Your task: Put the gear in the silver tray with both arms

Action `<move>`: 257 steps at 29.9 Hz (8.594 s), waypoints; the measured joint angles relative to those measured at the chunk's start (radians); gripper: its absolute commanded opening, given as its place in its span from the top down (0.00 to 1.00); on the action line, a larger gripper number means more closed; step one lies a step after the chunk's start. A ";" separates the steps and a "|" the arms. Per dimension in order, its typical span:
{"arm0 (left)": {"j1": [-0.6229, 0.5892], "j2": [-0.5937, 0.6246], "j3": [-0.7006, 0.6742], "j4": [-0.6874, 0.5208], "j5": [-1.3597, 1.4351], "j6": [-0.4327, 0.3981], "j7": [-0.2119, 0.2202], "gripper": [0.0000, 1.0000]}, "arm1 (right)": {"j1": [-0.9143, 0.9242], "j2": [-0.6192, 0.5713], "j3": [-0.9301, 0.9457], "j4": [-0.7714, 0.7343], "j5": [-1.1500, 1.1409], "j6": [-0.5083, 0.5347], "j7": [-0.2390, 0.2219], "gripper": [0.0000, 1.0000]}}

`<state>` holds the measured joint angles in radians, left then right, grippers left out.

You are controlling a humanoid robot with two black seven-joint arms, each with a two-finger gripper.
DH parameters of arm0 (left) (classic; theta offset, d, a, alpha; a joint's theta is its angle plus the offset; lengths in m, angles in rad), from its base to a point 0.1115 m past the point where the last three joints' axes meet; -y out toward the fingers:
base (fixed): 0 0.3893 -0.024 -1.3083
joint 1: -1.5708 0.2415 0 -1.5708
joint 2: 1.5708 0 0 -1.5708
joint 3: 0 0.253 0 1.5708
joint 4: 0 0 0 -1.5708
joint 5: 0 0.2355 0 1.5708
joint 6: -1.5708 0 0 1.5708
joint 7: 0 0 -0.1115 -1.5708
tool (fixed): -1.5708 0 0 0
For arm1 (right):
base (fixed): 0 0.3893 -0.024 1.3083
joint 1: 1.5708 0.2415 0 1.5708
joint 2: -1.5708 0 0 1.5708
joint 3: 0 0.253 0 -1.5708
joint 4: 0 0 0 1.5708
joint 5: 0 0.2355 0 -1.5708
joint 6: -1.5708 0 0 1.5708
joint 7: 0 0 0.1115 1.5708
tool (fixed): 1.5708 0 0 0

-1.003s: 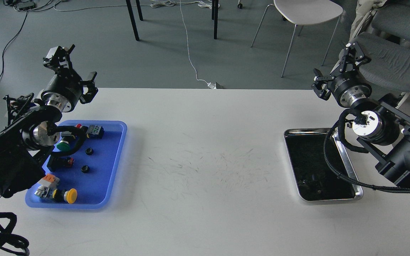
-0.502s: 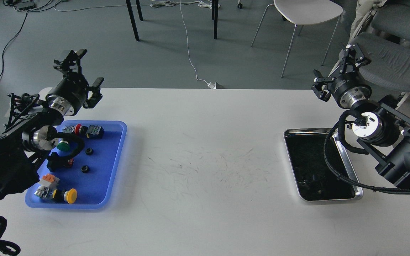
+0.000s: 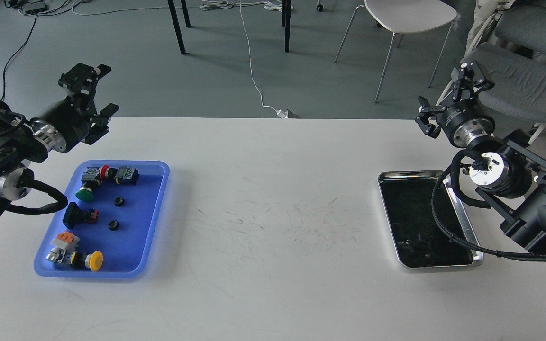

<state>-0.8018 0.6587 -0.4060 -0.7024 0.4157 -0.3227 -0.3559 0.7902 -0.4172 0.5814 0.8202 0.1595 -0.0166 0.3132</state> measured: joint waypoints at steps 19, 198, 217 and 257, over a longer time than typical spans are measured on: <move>-0.019 0.079 0.051 -0.027 0.077 -0.012 -0.105 0.01 | -0.003 0.000 -0.002 0.002 -0.002 0.000 0.000 0.01; -0.099 0.155 0.492 -0.191 1.479 0.457 -0.133 0.94 | -0.018 -0.023 0.037 0.017 -0.015 -0.003 0.000 0.01; -0.183 0.188 0.422 -0.480 1.082 0.312 -0.132 0.94 | -0.020 -0.025 0.037 0.015 -0.031 -0.005 0.000 0.01; -0.187 -0.553 0.488 -0.160 1.015 0.298 -0.133 0.92 | 0.018 -0.057 0.015 0.008 -0.029 -0.011 -0.010 0.01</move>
<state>-0.9891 0.1057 0.0821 -0.8619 1.4305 -0.0247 -0.4885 0.8084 -0.4743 0.5967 0.8285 0.1304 -0.0273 0.3037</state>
